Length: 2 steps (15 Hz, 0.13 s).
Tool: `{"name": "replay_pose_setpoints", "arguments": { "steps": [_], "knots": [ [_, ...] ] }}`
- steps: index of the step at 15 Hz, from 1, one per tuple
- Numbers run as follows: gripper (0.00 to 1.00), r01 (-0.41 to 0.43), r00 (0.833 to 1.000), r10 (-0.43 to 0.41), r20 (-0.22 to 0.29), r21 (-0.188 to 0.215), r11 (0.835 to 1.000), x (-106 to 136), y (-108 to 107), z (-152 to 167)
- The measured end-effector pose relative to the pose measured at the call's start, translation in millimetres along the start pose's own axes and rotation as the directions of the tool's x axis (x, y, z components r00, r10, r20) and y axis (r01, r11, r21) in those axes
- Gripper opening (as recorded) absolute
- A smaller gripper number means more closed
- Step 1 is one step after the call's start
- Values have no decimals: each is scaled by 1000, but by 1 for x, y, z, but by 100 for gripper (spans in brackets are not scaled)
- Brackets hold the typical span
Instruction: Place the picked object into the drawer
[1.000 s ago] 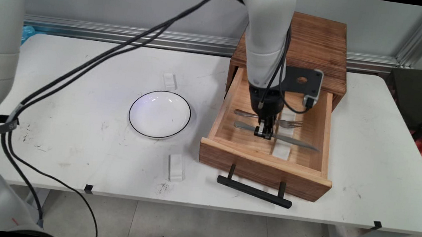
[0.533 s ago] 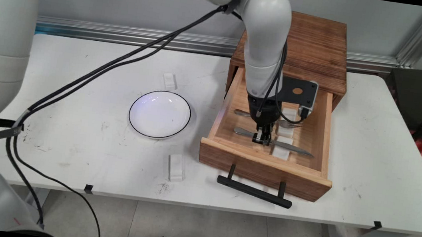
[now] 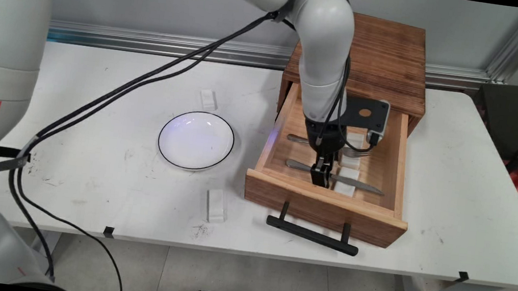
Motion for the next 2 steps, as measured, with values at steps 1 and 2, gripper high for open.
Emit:
{"name": "replay_pose_setpoints", "arguments": {
  "steps": [1, 2],
  "knots": [
    [100, 3, 1000, -3, -6, 1, 1000, 0, -1, -3],
    [100, 6, 1000, -6, -11, 2, 1000, -1, -2, -7]
  ]
}}
